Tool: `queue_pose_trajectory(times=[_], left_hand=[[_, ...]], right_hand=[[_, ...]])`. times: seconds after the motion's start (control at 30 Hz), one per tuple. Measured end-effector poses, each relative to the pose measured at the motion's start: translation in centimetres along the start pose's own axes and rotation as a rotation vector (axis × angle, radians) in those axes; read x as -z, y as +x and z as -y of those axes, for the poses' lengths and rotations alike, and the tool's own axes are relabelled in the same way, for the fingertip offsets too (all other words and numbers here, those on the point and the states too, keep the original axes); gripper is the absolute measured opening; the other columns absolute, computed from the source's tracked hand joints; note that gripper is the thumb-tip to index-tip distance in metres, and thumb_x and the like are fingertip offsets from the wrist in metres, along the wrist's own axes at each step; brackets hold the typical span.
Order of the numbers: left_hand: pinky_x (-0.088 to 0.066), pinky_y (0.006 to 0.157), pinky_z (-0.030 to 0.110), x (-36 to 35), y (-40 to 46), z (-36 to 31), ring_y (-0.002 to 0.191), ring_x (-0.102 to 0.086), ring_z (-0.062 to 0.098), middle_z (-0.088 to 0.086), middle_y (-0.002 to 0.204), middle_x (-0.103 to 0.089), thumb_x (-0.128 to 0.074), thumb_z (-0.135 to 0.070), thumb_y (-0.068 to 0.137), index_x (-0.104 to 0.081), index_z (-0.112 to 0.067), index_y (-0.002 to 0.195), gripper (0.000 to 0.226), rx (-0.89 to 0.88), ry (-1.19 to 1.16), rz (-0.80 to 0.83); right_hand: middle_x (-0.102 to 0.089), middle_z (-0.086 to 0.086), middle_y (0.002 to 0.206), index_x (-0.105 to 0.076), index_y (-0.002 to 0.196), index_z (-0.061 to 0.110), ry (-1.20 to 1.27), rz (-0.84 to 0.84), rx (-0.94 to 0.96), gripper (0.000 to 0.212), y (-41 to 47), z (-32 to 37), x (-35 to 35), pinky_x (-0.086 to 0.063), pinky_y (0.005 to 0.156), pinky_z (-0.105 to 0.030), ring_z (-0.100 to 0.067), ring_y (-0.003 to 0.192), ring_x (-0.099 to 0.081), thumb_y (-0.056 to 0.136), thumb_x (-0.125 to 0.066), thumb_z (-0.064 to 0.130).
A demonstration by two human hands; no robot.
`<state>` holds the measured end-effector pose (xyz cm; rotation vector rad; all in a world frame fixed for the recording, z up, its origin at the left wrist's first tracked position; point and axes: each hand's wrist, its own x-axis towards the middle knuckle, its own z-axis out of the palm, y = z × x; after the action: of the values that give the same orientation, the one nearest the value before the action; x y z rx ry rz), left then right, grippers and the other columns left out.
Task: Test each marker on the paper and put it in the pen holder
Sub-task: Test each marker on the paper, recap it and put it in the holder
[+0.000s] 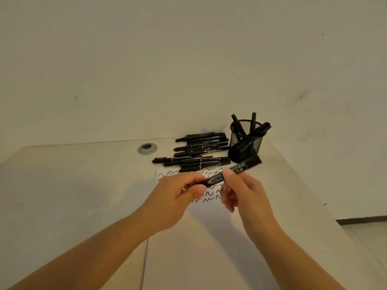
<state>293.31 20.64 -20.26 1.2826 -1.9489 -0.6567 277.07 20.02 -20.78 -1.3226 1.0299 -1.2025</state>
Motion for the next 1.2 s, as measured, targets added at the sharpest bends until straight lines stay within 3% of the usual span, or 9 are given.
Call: queue_pose_trajectory(times=[0.2,0.3,0.4,0.53,0.63,0.77,0.9,1.1,1.2], left_hand=[[-0.038,0.063,0.014,-0.1,-1.8,-0.7,0.074,-0.051,0.0,-0.024,0.07,-0.054,-0.049,-0.045,0.083,-0.066,-0.031,0.096,0.026,-0.134,0.221,0.012],[-0.041,0.054,0.018,0.2,-2.6,-0.9,0.063,-0.054,0.002,-0.018,0.069,-0.06,-0.05,-0.051,0.08,-0.069,-0.028,0.086,0.031,-0.214,0.452,-0.101],[-0.036,0.043,0.018,0.2,-3.0,-0.8,0.051,-0.056,0.01,-0.009,0.062,-0.063,-0.048,-0.043,0.084,-0.07,-0.022,0.078,0.03,-0.349,0.699,-0.18],[-0.033,0.038,0.019,-0.5,-3.8,-1.0,0.043,-0.05,0.014,-0.007,0.054,-0.058,-0.042,-0.039,0.088,-0.066,-0.019,0.071,0.035,-0.34,0.694,-0.097],[-0.031,0.045,0.023,-1.0,-3.8,-1.4,0.049,-0.05,0.015,-0.005,0.058,-0.058,-0.037,-0.044,0.089,-0.062,-0.019,0.074,0.039,-0.186,0.539,-0.016],[-0.043,0.057,0.032,-1.3,-3.7,-1.6,0.058,-0.054,0.014,-0.006,0.06,-0.057,-0.046,-0.036,0.091,-0.058,-0.025,0.071,0.026,-0.046,0.312,0.045],[-0.041,0.05,0.015,-1.4,-4.2,-1.9,0.047,-0.053,0.004,-0.013,0.049,-0.053,-0.052,-0.029,0.088,-0.056,-0.035,0.062,0.027,0.096,0.03,0.079],[-0.032,0.043,0.011,-1.8,-4.1,-2.6,0.038,-0.037,0.003,-0.011,0.04,-0.044,-0.05,-0.029,0.09,-0.06,-0.026,0.061,0.031,0.195,-0.31,0.196],[-0.024,0.038,0.011,0.0,-4.5,-1.4,0.037,-0.029,0.003,-0.01,0.043,-0.037,-0.053,-0.04,0.077,-0.06,-0.016,0.063,0.029,0.423,-0.633,0.216]], right_hand=[[-0.054,-0.005,0.045,-0.055,0.061,0.01,0.091,-0.042,-0.145,0.033,-1.5,-0.7,-0.9,-0.036,0.038,-0.02,-0.013,0.036,-0.043,0.085,-0.055,0.031],[-0.055,-0.008,0.045,-0.059,0.06,0.01,0.232,-0.067,-0.239,0.032,-1.9,-0.7,-1.3,-0.038,0.037,-0.023,-0.016,0.036,-0.044,0.09,-0.052,0.019],[-0.053,-0.009,0.045,-0.059,0.062,0.007,0.307,-0.058,-0.293,0.031,-2.2,-0.8,-1.6,-0.036,0.035,-0.02,-0.015,0.035,-0.043,0.091,-0.05,0.016],[-0.046,-0.01,0.037,-0.057,0.052,0.006,0.294,-0.079,-0.344,0.037,-2.0,-1.1,-1.2,-0.027,0.033,-0.019,-0.016,0.029,-0.033,0.087,-0.048,0.011],[-0.04,-0.01,0.034,-0.057,0.048,0.006,0.308,-0.055,-0.339,0.038,-1.6,-1.2,-0.7,-0.021,0.034,-0.02,-0.015,0.028,-0.026,0.084,-0.047,0.01],[-0.037,-0.009,0.033,-0.057,0.046,0.004,0.294,-0.013,-0.261,0.038,-1.3,-1.4,-0.2,-0.02,0.035,-0.021,-0.015,0.028,-0.024,0.082,-0.047,0.008],[-0.036,-0.008,0.034,-0.055,0.047,0.004,0.319,0.043,-0.186,0.034,-1.3,-1.8,0.3,-0.021,0.036,-0.017,-0.014,0.027,-0.026,0.081,-0.047,0.004],[-0.039,-0.004,0.034,-0.053,0.043,0.008,0.33,0.182,-0.045,0.025,-1.0,-1.5,1.1,-0.02,0.036,-0.017,-0.013,0.028,-0.031,0.067,-0.049,0.005],[-0.043,0.001,0.036,-0.05,0.038,0.015,0.561,-0.054,-0.035,0.021,0.3,-1.3,5.1,-0.019,0.033,-0.013,-0.009,0.027,-0.029,0.054,-0.059,0.004]])
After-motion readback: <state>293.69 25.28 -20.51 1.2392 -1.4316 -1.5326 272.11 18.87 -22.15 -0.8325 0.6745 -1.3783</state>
